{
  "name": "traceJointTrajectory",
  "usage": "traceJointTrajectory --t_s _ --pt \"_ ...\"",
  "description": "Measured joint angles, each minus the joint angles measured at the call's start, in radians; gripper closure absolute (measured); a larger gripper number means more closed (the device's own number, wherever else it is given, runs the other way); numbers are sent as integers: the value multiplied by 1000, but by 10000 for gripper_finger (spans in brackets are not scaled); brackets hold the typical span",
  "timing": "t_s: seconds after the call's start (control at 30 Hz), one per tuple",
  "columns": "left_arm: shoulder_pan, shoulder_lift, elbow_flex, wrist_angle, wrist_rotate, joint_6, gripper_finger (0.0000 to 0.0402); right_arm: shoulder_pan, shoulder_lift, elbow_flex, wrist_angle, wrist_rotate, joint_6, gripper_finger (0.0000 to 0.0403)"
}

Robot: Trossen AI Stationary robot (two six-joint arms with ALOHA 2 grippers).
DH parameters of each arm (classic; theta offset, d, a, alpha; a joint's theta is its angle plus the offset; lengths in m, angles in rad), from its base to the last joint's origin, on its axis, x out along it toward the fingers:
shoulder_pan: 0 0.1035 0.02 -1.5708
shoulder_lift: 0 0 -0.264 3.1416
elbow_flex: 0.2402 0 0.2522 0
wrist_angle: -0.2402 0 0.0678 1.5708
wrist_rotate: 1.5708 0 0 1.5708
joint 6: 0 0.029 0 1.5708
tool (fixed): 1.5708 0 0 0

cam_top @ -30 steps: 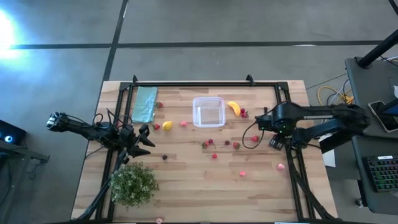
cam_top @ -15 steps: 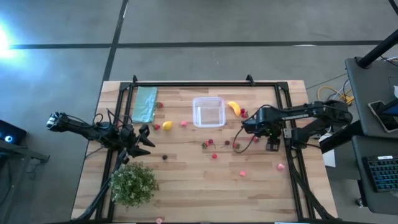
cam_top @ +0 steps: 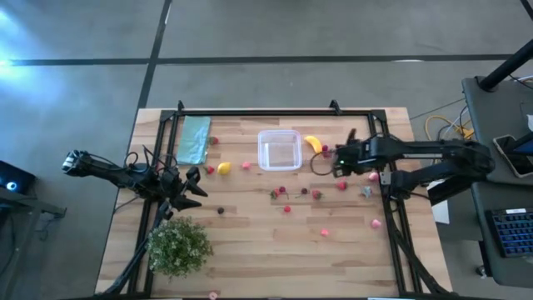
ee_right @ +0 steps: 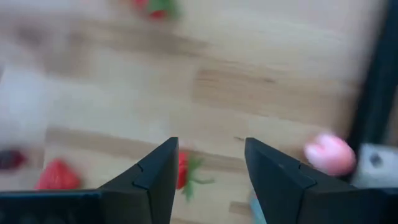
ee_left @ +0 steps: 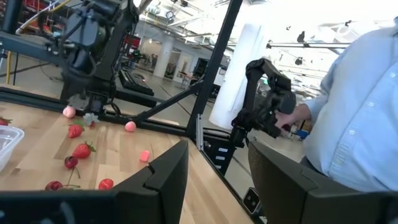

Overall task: Pick and placing Produce into tupperware
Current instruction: Put the pink peach into the transparent bin

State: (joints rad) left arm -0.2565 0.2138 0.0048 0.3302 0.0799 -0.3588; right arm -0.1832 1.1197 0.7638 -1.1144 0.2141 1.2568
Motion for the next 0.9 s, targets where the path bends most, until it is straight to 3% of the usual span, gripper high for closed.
traceJointTrajectory --t_s 0.2,0.33,0.43,0.6,0.7,0.9 --pt "0 0 0 0 0 0 246 41 -133 -56 -57 -27 396 225" --pt "0 0 0 0 1 0 246 54 -141 -68 -52 -86 430 225" --pt "0 1 0 -2 1 0 246 52 -117 -63 -57 -85 550 225" --pt "0 1 0 1 4 0 246 52 -54 -59 -50 -89 567 225" --pt "0 1 0 0 4 0 246 53 -17 -43 81 -108 376 225" --pt "0 0 0 1 4 0 246 67 71 30 569 -221 -390 225"
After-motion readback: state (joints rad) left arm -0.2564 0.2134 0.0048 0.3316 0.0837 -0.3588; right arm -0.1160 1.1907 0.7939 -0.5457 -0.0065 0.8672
